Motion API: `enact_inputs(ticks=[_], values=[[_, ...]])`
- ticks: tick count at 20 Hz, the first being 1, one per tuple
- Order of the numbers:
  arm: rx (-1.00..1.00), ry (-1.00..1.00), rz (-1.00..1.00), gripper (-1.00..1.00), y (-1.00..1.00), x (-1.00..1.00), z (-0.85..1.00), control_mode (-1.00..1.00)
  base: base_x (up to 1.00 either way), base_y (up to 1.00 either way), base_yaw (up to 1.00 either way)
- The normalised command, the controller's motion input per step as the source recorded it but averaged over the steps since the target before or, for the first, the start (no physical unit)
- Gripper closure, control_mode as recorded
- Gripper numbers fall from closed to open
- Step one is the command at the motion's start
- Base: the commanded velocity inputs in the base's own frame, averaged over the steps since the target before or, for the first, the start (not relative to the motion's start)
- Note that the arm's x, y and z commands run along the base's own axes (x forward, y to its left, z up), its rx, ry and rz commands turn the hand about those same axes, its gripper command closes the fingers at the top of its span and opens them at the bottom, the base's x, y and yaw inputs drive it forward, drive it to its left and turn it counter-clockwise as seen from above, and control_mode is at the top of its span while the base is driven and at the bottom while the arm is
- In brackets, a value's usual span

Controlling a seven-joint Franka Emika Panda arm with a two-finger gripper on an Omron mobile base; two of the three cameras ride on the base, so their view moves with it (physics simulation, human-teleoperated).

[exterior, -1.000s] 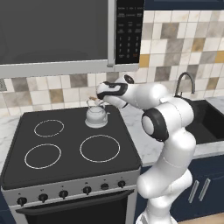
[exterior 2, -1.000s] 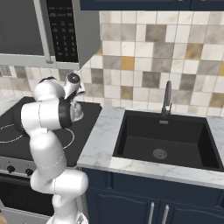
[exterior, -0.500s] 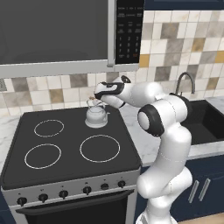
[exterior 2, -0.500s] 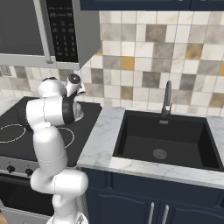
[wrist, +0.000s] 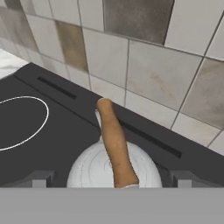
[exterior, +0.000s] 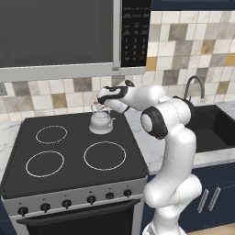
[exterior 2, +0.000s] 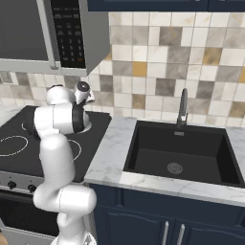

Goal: The kettle is done boiling. Turn off the stove, then wait for 300 timesteps before moving the kettle to the dining table.

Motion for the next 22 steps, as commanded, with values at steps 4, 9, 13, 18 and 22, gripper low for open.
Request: enact_inputs(ticks=[4,9,13,18,22], values=[[0.00,0.00,0.00,-1.00,0.05,0.15,-0.14,-1.00,0.00,0.00,0.00],[0.00,0.00,0.00,-1.00,0.05,0.08,-0.14,-1.00,0.00,0.00,0.00],[0.00,0.00,0.00,-1.00,0.03,0.08,-0.11,-1.00,0.00,0.00,0.00],[0.00,0.00,0.00,-1.00,0.03,0.06,-0.10,-1.00,0.00,0.00,0.00],[0.00,0.00,0.00,1.00,0.05,0.07,-0.11,-1.00,0.00,0.00,0.00]])
